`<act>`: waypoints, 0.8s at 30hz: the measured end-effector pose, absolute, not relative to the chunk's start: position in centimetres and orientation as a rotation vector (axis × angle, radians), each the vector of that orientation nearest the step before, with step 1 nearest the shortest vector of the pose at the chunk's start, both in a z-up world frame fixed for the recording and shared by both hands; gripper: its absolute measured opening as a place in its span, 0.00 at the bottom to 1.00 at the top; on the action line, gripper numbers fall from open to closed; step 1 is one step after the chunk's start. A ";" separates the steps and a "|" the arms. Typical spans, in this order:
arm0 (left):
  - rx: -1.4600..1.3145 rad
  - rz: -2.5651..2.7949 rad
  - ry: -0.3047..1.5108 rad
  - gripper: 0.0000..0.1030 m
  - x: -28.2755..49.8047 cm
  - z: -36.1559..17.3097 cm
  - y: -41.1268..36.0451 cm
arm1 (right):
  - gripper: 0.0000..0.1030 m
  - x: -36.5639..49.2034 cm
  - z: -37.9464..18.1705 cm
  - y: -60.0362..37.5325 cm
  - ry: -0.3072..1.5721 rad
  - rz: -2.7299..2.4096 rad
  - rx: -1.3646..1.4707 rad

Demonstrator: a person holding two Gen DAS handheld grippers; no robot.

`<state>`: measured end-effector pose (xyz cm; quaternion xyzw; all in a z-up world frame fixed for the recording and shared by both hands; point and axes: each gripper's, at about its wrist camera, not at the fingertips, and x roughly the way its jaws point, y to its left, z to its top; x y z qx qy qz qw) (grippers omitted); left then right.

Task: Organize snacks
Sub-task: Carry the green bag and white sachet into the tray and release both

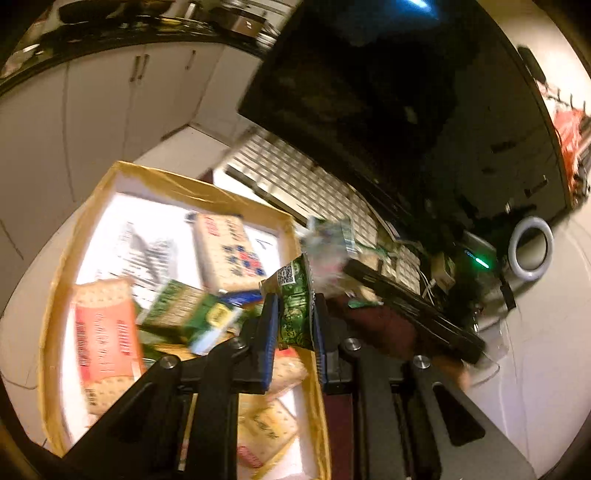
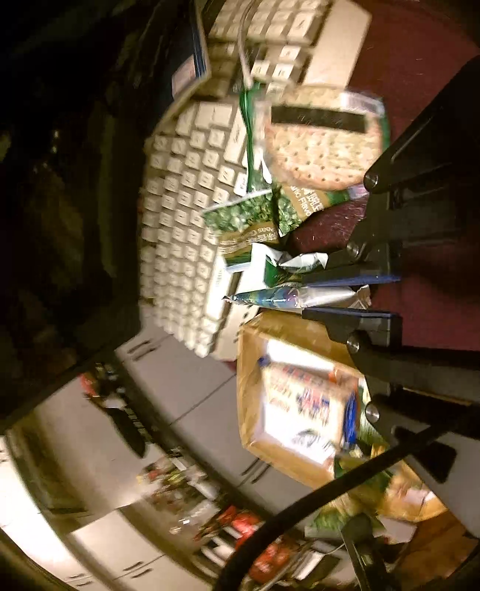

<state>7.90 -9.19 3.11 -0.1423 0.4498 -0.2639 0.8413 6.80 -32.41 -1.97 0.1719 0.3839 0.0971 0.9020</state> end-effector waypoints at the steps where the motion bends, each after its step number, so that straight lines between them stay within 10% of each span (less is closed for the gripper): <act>1: -0.303 -0.549 0.946 0.19 8.0 3.2 -8.8 | 0.07 6.1 -1.2 -32.2 0.765 0.207 0.365; 20: -0.117 -0.355 0.951 0.19 14.0 0.9 -8.6 | 0.13 9.4 -3.3 -26.7 0.851 0.178 0.335; 24: -0.114 -0.364 1.002 0.28 14.4 -0.4 -9.3 | 0.50 7.6 -2.1 -28.3 0.808 0.176 0.384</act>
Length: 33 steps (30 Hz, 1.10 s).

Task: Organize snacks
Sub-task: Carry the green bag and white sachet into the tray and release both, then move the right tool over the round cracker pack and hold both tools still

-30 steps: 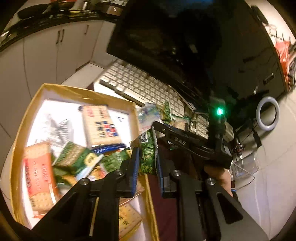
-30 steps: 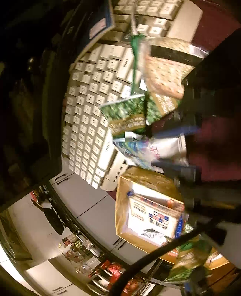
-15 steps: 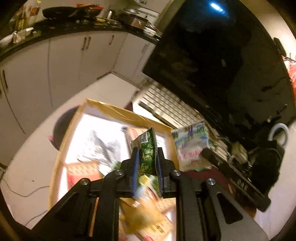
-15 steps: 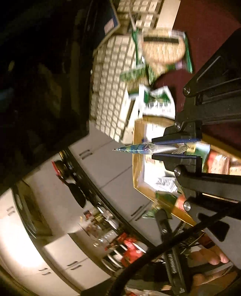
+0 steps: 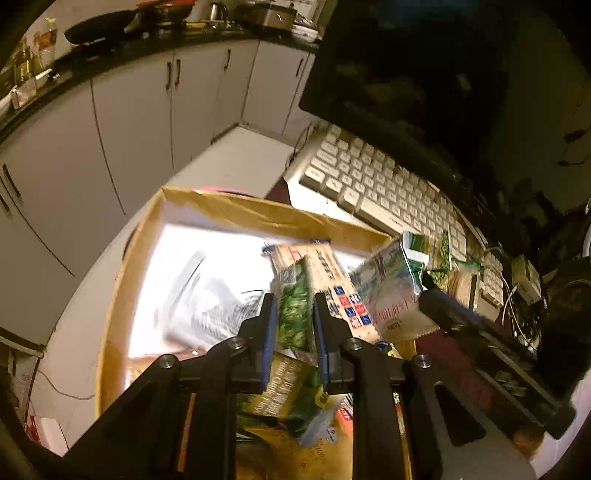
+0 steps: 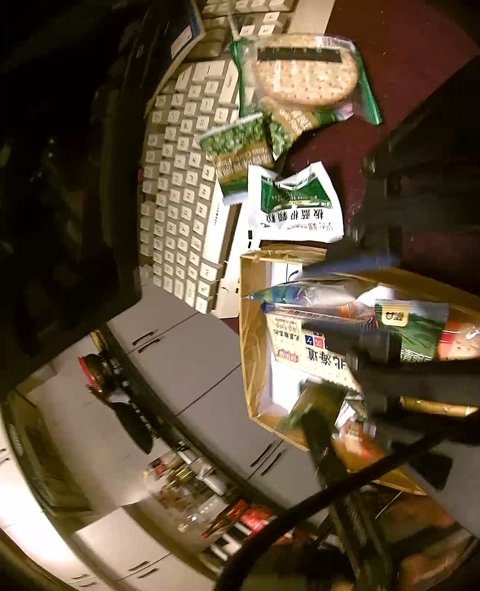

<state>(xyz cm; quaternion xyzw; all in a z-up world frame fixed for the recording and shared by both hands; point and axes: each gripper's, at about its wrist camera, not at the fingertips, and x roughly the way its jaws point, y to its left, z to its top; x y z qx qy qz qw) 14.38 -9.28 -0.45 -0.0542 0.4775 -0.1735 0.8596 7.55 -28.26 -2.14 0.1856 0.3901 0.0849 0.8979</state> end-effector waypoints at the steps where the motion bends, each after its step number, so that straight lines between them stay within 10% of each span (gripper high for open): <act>1: -0.121 -0.363 1.005 0.37 14.1 -0.4 -9.3 | 0.59 6.9 -1.5 -28.7 0.778 0.166 0.391; 3: -0.134 -0.359 0.969 0.64 13.1 0.4 -9.4 | 0.59 5.3 -0.2 -29.8 0.742 0.166 0.396; 6: -0.109 -0.365 0.884 0.79 11.0 2.1 -10.2 | 0.61 3.7 0.5 -31.5 0.715 0.165 0.404; 33: -0.002 -0.577 0.970 0.81 8.6 0.6 -19.9 | 0.78 7.9 -7.2 -39.6 0.971 -0.070 0.287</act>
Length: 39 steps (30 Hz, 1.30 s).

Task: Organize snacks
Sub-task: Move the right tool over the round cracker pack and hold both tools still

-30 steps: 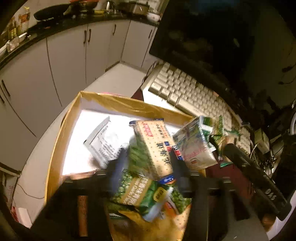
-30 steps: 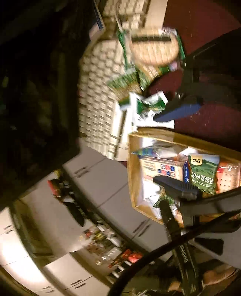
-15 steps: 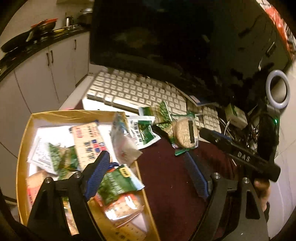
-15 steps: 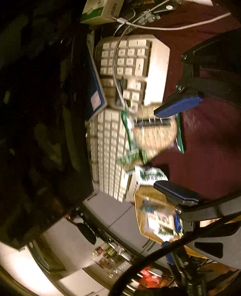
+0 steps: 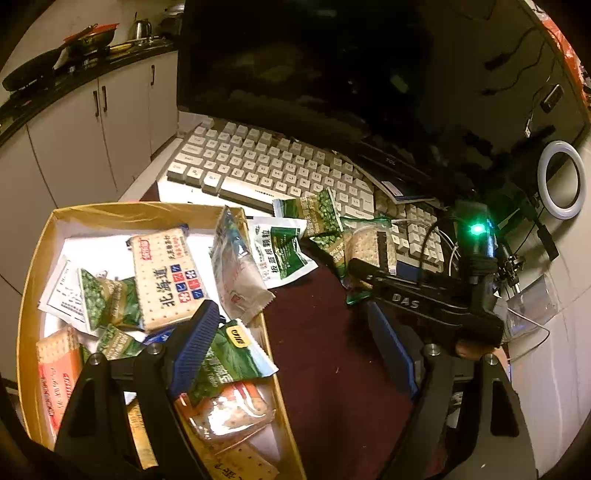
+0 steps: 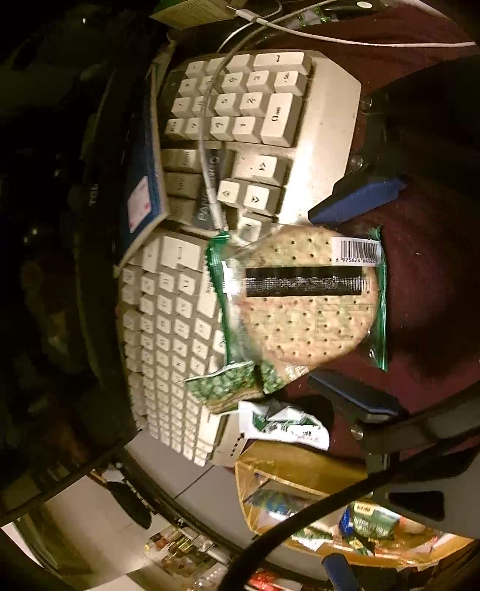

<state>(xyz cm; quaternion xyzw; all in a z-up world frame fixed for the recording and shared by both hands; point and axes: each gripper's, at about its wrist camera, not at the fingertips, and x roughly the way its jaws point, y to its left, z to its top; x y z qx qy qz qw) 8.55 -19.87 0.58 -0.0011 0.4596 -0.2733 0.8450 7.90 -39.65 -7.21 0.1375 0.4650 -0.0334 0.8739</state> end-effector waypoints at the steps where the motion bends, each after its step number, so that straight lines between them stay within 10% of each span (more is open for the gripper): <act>1: -0.004 -0.584 0.975 0.81 8.6 0.4 -20.2 | 0.78 7.9 -7.3 -39.5 0.974 -0.076 0.286; 12: -0.003 -0.595 0.989 0.81 8.2 -0.3 -21.4 | 0.82 6.9 -8.1 -37.9 0.949 -0.230 0.184; 16: -0.010 -0.586 0.986 0.81 7.8 -0.4 -21.3 | 1.00 8.4 -8.8 -36.5 0.968 -0.253 0.121; 39: -0.027 -0.629 0.992 0.81 6.0 0.3 -22.3 | 1.00 8.4 -8.9 -36.2 0.970 -0.262 0.125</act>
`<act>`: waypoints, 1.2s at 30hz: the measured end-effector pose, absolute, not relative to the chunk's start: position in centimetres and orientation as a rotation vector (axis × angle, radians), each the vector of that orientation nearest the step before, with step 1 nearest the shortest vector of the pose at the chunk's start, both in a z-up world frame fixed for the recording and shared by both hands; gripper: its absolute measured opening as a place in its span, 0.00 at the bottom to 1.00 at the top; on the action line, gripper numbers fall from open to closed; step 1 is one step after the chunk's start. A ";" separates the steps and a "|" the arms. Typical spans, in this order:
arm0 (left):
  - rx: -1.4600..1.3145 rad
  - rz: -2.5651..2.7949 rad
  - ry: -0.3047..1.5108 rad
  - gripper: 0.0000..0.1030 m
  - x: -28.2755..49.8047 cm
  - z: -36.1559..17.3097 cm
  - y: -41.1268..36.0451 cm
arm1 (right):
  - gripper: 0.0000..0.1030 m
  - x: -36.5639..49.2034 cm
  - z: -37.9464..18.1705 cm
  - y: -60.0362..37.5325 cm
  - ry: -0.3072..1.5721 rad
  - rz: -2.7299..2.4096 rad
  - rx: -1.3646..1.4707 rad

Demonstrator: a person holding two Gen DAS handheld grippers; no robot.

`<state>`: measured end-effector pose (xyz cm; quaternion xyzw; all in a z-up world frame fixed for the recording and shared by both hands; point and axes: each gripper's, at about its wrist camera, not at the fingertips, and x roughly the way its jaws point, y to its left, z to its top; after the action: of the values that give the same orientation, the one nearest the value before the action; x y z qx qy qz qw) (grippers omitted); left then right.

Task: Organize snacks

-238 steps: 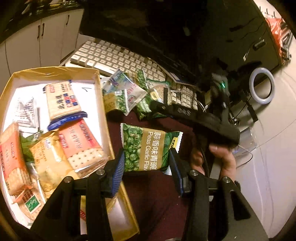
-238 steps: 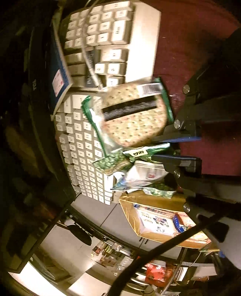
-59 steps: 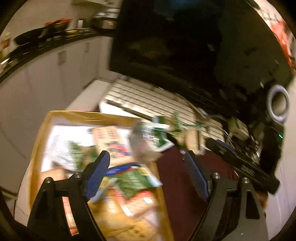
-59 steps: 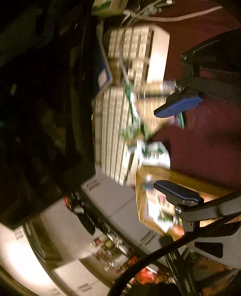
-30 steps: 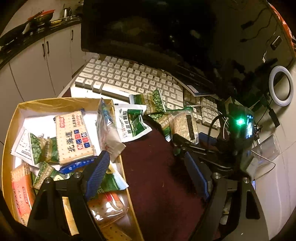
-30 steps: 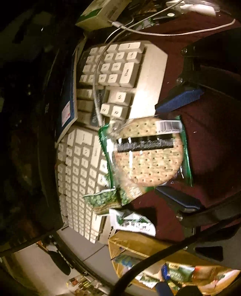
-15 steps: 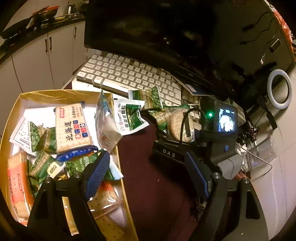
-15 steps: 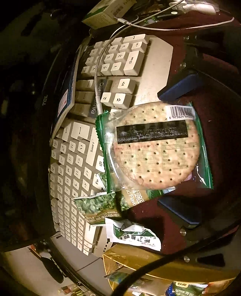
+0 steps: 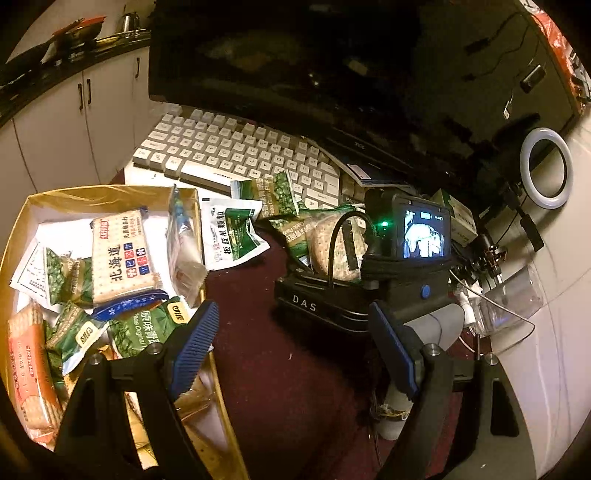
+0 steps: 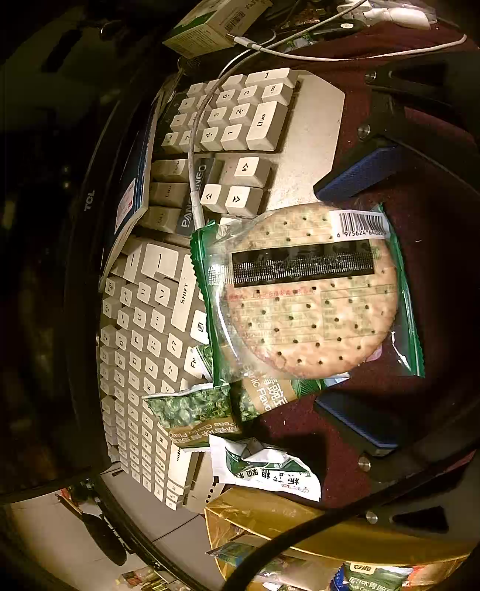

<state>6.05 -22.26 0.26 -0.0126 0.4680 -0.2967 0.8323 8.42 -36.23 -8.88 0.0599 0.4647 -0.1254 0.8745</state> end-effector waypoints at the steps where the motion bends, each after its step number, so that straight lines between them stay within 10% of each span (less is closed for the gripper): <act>1: -0.029 -0.627 0.993 0.81 6.1 0.2 -22.2 | 1.00 8.5 -8.9 -36.2 0.970 -0.262 0.125; 36: -0.059 -0.605 1.009 0.81 6.4 -0.3 -20.9 | 1.00 8.5 -8.8 -36.3 0.972 -0.262 0.126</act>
<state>6.43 -20.89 -0.29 -0.0276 0.4756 -0.2854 0.8316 8.46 -36.29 -8.85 0.0605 0.4653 -0.1255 0.8741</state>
